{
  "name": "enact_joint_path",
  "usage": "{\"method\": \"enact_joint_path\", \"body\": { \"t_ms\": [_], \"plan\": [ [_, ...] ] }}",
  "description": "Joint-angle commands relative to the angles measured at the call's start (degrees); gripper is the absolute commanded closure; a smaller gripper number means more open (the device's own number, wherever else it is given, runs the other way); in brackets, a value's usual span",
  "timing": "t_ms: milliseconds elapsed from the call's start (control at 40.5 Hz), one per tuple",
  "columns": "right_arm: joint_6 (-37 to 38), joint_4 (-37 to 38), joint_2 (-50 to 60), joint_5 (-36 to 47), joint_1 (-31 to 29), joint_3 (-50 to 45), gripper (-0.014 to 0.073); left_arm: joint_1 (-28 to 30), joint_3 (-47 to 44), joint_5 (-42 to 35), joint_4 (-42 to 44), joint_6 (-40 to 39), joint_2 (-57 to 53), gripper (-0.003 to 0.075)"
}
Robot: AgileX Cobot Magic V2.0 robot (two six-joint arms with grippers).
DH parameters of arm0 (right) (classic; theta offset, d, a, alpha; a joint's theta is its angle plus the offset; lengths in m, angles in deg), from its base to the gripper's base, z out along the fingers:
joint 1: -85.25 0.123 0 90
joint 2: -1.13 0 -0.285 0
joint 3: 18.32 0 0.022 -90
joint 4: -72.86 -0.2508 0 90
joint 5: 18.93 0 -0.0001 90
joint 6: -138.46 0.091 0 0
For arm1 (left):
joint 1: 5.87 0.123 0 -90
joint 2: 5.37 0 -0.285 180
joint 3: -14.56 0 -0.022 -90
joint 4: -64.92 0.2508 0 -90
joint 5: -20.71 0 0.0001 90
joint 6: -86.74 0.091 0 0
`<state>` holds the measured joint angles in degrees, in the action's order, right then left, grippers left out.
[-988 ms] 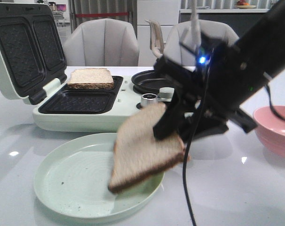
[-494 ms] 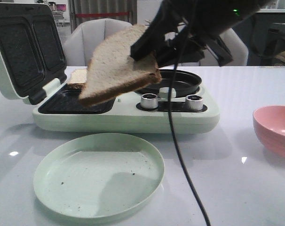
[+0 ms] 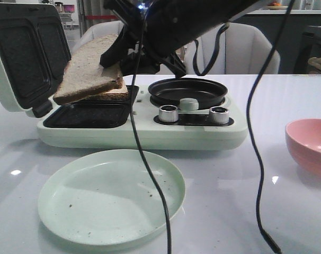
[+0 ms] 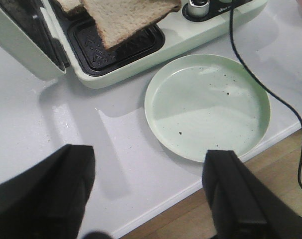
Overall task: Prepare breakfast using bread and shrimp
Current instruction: 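Carry the bread to the sandwich maker and lower it into the nearer mold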
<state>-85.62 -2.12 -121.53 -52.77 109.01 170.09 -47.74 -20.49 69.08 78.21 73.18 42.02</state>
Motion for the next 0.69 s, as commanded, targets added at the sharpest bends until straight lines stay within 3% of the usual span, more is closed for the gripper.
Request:
{"method": "enact_joint_path", "body": {
  "t_ms": [0, 124, 321, 395, 667],
  "plan": [
    [-0.9, -3.2, -0.4, -2.4, 0.3, 6.0, 0.0524, -0.4, 1.7, -4.2, 0.7, 0.0, -0.3, 0.0211],
    [-0.9, -3.2, -3.8, -3.1, 0.4, 9.2, 0.0442, -0.4, 1.7, -4.2, 0.7, 0.0, -0.3, 0.0211],
    [-0.9, -3.2, -5.5, -3.3, 0.3, 9.9, 0.0083, -0.4, 1.7, -3.8, 0.7, 0.0, -0.3, 0.0211],
    [-0.9, -3.2, -5.5, -3.8, 0.3, 10.1, 0.0051, -0.4, 1.7, -3.8, 0.7, 0.0, -0.3, 0.0211],
    [-1.2, -2.8, -5.5, -6.4, -0.2, 10.7, 0.0057, -0.4, 1.7, -3.8, 0.7, 0.0, -0.3, 0.0211]
  ]
}}
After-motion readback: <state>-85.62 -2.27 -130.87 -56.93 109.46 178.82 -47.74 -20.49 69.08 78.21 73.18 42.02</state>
